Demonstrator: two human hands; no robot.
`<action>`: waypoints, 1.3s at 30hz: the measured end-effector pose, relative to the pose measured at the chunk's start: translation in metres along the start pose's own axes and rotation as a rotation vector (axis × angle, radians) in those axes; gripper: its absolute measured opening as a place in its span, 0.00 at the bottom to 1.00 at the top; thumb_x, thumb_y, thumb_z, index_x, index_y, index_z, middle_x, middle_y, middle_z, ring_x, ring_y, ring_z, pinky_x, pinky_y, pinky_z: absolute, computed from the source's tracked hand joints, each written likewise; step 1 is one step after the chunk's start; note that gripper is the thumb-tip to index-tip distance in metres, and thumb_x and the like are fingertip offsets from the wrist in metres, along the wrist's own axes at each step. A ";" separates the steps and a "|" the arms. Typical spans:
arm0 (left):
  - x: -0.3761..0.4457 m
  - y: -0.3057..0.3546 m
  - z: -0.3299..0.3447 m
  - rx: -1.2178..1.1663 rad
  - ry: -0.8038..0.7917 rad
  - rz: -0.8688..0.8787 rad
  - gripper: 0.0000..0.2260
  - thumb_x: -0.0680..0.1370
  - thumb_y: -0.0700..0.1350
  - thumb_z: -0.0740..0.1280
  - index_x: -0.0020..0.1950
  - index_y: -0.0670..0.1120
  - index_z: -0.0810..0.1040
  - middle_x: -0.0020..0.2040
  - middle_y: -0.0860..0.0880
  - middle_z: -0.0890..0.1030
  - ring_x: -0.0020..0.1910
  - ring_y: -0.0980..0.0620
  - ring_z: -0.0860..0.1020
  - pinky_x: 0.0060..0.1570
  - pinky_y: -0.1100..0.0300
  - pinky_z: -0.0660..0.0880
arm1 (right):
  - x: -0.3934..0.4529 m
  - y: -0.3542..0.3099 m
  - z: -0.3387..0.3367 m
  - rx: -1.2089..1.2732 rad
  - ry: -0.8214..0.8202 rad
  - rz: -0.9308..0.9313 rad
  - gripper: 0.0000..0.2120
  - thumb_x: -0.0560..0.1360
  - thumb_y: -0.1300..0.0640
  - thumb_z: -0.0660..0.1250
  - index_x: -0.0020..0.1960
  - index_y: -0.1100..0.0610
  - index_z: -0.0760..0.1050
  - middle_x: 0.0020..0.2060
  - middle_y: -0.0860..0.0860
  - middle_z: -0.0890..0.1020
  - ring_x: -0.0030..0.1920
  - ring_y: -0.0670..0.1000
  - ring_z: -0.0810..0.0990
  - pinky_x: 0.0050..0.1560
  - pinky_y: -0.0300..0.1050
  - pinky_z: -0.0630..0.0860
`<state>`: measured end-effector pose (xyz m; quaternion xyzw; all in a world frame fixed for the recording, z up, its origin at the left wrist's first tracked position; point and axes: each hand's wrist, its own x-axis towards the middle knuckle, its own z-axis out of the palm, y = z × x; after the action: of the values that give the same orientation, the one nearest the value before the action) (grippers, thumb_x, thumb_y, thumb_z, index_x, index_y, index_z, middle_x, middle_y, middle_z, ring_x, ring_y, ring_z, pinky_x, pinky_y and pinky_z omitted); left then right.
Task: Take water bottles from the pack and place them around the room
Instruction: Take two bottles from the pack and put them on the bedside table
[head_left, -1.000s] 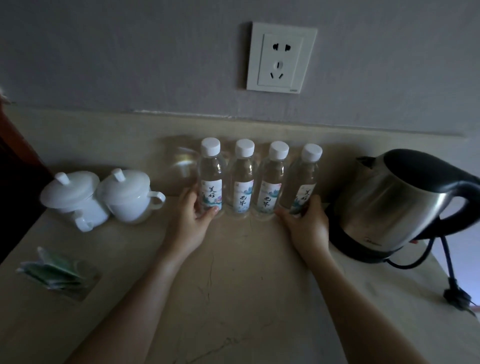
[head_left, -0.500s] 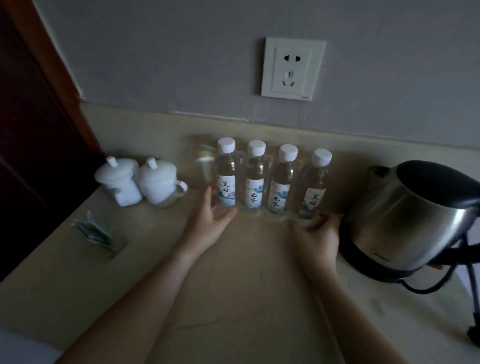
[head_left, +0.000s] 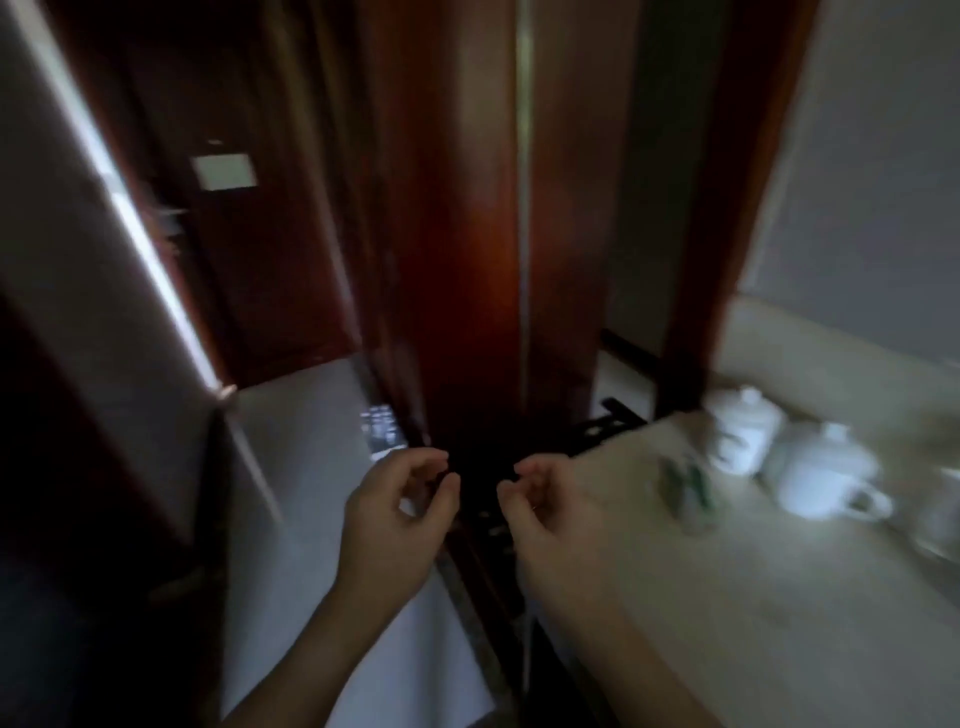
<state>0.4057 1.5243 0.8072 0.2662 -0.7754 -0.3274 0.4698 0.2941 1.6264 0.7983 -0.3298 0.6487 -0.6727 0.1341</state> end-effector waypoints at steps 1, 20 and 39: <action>0.006 -0.015 -0.032 0.036 0.065 -0.054 0.12 0.74 0.42 0.73 0.49 0.59 0.79 0.48 0.61 0.81 0.47 0.61 0.79 0.42 0.65 0.77 | 0.002 -0.004 0.032 0.041 -0.058 0.013 0.07 0.75 0.58 0.71 0.46 0.49 0.74 0.33 0.47 0.78 0.34 0.42 0.76 0.37 0.36 0.72; 0.121 -0.168 -0.294 -0.011 0.352 -0.275 0.07 0.74 0.40 0.73 0.48 0.52 0.82 0.45 0.53 0.84 0.43 0.54 0.82 0.47 0.57 0.80 | 0.103 -0.041 0.356 0.032 -0.300 -0.076 0.10 0.74 0.61 0.72 0.51 0.51 0.76 0.44 0.49 0.82 0.42 0.43 0.80 0.44 0.38 0.77; 0.431 -0.383 -0.254 0.030 0.333 -0.330 0.06 0.74 0.40 0.74 0.49 0.50 0.83 0.48 0.52 0.85 0.45 0.53 0.83 0.44 0.61 0.79 | 0.434 0.052 0.551 0.003 -0.353 -0.014 0.08 0.76 0.59 0.71 0.52 0.51 0.75 0.46 0.53 0.82 0.47 0.52 0.82 0.45 0.42 0.77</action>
<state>0.4960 0.9016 0.8430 0.4469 -0.6378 -0.3396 0.5274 0.2976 0.9237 0.8329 -0.4470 0.6119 -0.6062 0.2415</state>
